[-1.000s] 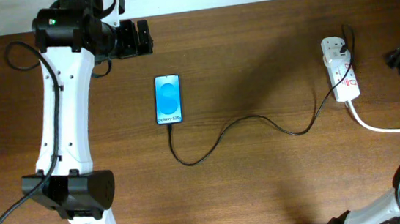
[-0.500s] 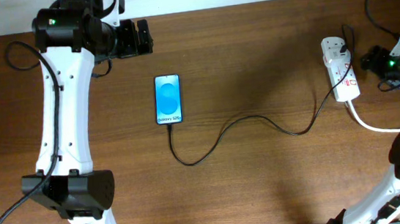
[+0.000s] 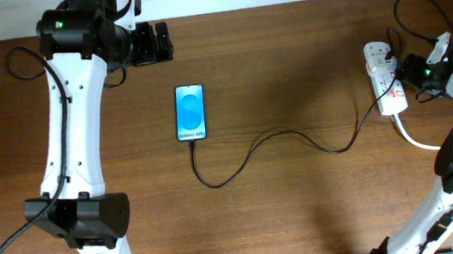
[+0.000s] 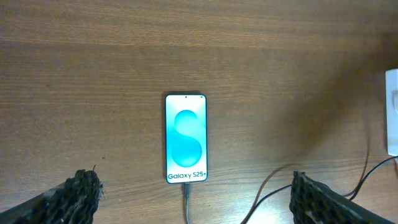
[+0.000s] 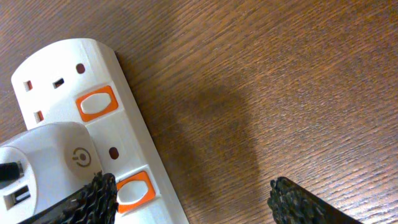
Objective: Plug charger to phone and switch on socket
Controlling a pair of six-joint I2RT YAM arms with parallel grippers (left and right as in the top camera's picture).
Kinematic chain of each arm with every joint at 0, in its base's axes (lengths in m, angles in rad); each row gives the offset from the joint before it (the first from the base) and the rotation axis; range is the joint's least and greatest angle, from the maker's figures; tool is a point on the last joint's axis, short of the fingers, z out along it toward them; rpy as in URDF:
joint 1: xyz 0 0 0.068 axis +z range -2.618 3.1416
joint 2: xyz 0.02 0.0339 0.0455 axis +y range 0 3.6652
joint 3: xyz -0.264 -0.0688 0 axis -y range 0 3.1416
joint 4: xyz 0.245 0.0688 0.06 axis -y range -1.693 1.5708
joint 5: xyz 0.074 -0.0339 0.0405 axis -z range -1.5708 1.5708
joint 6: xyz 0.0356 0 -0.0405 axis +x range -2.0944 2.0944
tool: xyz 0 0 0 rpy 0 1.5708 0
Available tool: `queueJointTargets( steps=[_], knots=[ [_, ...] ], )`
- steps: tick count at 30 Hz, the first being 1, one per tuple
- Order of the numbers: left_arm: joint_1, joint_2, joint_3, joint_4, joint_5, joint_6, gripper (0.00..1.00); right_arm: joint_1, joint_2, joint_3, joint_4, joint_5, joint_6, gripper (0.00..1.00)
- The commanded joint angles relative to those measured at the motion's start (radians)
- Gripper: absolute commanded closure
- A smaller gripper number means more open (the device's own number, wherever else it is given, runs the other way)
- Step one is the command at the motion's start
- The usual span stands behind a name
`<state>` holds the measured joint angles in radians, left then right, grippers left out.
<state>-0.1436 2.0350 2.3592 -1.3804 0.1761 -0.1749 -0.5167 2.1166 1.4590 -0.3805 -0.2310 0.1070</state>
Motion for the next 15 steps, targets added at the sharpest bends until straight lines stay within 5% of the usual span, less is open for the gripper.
queueJointTargets(
  steps=[1, 15],
  knots=[
    [0.0, -0.019, 0.009, 0.002, 0.01, 0.005, 0.0, 0.013, 0.019, 0.017, 0.004, 0.008, 0.034, 0.19],
    [0.0, -0.019, 0.009, 0.002, 0.01, 0.005, 0.01, 0.014, 0.065, 0.017, -0.046, -0.004, 0.085, 0.19]
  ],
)
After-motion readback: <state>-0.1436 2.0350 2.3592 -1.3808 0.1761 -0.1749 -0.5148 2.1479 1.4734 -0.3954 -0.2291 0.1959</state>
